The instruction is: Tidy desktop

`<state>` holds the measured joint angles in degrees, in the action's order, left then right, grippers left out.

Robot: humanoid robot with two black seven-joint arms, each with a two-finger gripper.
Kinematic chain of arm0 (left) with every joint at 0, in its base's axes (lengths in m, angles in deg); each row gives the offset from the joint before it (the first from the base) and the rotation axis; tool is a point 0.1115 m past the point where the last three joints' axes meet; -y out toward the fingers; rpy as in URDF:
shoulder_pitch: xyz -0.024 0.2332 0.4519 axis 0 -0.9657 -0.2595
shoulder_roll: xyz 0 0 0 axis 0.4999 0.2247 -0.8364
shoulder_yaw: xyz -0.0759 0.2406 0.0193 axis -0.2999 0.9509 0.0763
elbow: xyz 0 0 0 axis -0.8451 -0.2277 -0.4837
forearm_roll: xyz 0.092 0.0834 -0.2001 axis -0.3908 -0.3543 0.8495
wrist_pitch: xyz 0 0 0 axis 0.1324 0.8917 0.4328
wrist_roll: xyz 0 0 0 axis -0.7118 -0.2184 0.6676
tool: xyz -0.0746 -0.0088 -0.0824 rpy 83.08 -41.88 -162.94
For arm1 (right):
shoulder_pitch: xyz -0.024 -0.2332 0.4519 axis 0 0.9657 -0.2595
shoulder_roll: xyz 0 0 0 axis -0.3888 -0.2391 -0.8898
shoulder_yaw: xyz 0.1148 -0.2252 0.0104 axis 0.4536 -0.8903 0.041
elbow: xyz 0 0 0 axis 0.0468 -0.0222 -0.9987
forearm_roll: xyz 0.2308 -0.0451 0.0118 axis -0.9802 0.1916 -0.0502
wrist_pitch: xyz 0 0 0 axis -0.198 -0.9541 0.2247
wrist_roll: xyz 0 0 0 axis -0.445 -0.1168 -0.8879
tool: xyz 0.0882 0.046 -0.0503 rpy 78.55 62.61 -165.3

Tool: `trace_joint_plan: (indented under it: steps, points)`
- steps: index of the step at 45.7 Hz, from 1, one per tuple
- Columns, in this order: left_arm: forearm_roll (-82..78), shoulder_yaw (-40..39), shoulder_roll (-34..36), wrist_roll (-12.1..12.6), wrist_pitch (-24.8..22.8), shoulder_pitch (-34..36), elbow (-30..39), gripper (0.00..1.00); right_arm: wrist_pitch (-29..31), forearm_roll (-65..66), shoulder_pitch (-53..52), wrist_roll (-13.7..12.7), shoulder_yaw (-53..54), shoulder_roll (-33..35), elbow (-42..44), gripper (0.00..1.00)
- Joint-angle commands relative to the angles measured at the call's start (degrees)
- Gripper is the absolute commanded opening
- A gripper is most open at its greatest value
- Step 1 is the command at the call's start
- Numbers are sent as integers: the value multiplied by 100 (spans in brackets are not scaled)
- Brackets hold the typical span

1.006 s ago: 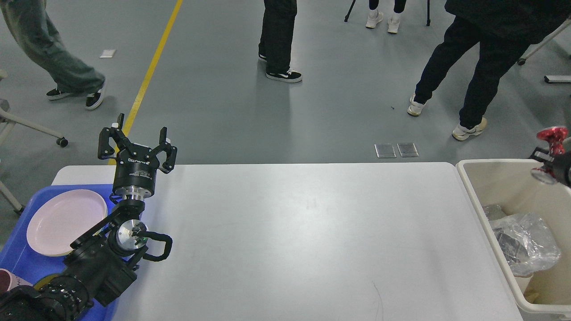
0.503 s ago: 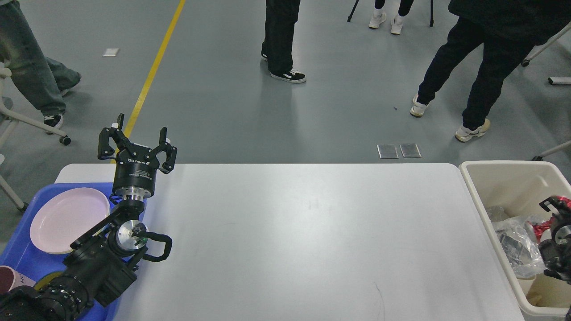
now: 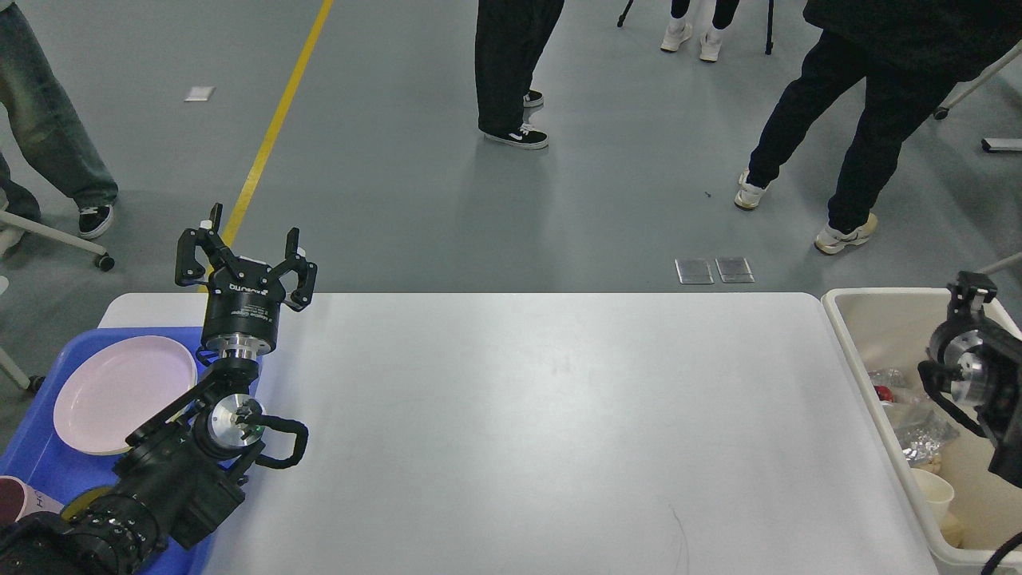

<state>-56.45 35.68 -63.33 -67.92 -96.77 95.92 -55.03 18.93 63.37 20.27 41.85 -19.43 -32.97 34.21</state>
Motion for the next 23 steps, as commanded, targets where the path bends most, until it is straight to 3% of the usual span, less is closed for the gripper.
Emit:
trace_joint_plan:
  steps: [1,7,13,23]
  points:
    - [0,0,0,0,0,4,5,97,44,38,-193,60,1058,682,-1455,100]
    - [0,0,0,0,0,-5,-4,97,115,153,-202,113,1709,1052,-2844,100]
    - [0,0,9,0,0,-5,-4,97,141,390,35,113,2763,973,-3505,100]
    - [0,0,9,0,0,-5,5,97,606,740,931,131,4275,-195,-3699,100]
